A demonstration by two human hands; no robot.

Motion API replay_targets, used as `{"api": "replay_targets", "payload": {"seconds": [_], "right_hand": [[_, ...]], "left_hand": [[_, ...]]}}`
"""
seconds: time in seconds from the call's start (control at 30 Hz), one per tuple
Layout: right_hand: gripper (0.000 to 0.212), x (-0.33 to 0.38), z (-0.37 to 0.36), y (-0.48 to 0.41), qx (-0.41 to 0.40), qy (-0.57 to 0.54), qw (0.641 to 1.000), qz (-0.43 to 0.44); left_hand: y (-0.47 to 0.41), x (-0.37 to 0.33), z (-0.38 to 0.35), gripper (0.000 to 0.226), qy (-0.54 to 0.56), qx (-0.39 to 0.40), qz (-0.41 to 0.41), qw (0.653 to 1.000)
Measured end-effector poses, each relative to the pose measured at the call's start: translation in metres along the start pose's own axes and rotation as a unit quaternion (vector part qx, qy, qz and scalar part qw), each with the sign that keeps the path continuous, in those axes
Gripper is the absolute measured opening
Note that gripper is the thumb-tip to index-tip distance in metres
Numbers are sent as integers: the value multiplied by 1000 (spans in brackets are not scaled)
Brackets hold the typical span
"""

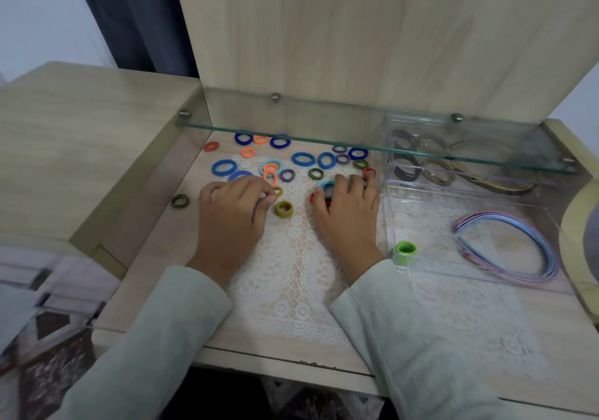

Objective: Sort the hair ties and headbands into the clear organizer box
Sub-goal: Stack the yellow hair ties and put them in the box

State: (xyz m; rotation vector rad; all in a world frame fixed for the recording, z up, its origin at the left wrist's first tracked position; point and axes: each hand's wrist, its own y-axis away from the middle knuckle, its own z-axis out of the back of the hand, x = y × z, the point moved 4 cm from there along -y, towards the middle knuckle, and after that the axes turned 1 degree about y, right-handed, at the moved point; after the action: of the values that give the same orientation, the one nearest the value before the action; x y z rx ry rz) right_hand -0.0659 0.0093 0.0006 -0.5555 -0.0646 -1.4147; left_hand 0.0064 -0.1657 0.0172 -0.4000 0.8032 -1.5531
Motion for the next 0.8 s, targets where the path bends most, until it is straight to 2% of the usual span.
{"api": "replay_targets", "payload": {"seconds": [0.3,0.8], "right_hand": [[51,0,1,1,11,2,1000,1],[63,1,4,2,13,-2,1000,0]], "left_hand": [[3,-8,-4,12,18,43,-45,998],[5,-9,-3,14,-25,72,-36,996]]}}
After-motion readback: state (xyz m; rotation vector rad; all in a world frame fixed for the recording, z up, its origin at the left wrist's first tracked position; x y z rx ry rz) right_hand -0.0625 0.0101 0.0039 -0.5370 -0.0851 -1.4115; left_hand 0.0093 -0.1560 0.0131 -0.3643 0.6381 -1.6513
